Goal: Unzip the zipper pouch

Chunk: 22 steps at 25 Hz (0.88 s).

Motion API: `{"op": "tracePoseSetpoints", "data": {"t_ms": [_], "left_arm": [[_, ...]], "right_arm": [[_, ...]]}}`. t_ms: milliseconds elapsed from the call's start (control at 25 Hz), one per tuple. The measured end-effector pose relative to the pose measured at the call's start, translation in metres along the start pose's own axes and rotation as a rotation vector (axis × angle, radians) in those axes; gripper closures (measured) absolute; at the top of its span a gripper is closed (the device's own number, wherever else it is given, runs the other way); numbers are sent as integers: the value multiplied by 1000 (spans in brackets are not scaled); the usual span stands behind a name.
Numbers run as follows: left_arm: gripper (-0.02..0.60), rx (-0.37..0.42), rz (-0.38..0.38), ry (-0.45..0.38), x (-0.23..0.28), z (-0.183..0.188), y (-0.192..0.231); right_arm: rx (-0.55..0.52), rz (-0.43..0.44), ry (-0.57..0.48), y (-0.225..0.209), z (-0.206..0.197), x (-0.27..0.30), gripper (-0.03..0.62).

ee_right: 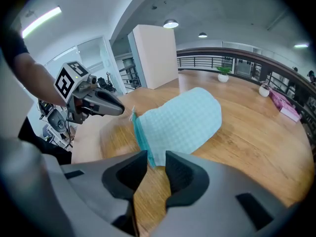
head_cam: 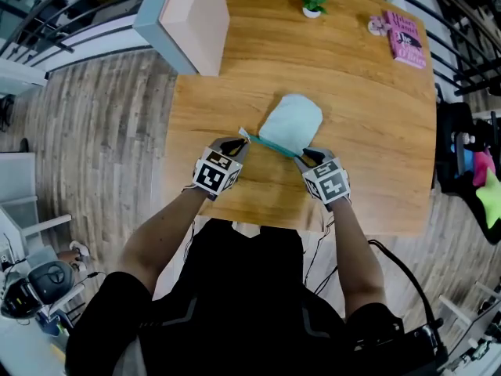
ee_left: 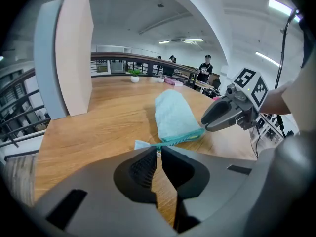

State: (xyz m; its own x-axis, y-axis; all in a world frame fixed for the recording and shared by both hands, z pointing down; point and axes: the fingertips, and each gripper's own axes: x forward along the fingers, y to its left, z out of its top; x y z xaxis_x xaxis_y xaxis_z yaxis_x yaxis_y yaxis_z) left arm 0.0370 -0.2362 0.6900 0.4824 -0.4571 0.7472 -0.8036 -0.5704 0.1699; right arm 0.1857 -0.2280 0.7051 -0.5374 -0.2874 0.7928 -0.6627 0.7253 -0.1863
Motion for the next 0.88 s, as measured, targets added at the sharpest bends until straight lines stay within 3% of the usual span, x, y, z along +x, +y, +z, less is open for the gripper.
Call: {"op": "tracePoseSetpoints", "data": {"t_ms": [200,360,760,880], "left_arm": [[548,-7,-17,-103,-37,21,0],[548,37,-21,-221,-77,56,4],[548,145,23,-548,-191,148,1],[548,138,15,-613,-221,164,0]], "right_arm": [[55,-28,-83,11,21,-35,461],[85,-78,-191,15,53,-76,459],[57,-252,-459,31,136,-198,464],[68,-293,-557,42,156,-232,472]]}}
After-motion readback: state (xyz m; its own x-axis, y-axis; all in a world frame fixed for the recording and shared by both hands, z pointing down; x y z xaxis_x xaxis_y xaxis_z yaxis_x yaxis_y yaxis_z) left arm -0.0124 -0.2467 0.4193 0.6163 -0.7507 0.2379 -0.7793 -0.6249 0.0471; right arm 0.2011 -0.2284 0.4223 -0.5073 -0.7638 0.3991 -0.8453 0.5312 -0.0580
